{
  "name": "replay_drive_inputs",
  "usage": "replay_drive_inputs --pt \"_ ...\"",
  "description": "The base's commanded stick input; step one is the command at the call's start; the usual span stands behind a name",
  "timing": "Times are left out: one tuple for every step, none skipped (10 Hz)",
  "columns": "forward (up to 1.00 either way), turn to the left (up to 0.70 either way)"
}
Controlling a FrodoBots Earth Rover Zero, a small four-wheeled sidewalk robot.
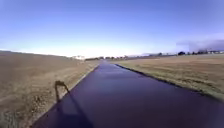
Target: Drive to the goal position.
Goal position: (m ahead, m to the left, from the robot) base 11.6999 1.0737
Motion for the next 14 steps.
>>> replay_drive_inputs --pt "1.0 0.0" --pt "1.0 0.0" --pt "1.0 0.0" --pt "1.0 0.0" --pt "1.0 0.0" --pt "1.0 0.0" --pt "1.0 -0.01" --pt "1.0 -0.02" --pt "1.0 -0.03" --pt "1.0 -0.05" --pt "1.0 0.0" --pt "1.0 0.0" --pt "1.0 0.0" --pt "1.0 0.0"
